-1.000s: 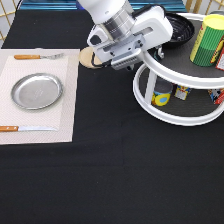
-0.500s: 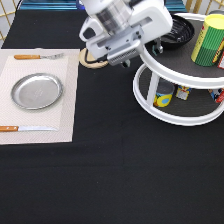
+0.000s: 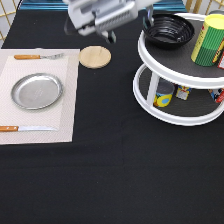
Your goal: Pick up the bowl from the lazy Susan and put bowl on the plate
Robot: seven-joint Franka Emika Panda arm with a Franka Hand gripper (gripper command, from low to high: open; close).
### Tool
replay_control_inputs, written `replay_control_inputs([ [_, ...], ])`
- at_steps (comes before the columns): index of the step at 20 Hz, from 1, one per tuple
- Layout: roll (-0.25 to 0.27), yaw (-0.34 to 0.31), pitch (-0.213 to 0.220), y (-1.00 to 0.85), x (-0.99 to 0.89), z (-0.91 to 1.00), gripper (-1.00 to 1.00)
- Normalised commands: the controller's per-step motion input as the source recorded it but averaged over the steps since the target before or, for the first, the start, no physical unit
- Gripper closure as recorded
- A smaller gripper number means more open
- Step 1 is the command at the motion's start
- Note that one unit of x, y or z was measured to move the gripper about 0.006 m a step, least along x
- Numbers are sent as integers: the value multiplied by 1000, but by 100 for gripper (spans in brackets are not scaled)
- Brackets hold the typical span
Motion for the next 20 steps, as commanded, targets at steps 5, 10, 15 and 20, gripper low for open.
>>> replay_control_inputs([
  [5, -170, 28, -65, 442, -986, 11, -100],
  [10, -114, 6, -69, 426, -917, -208, -100],
  [15, -162, 0, -69, 394, -764, -309, -100],
  [20, -202, -8, -37, 346, -77, -213, -100],
])
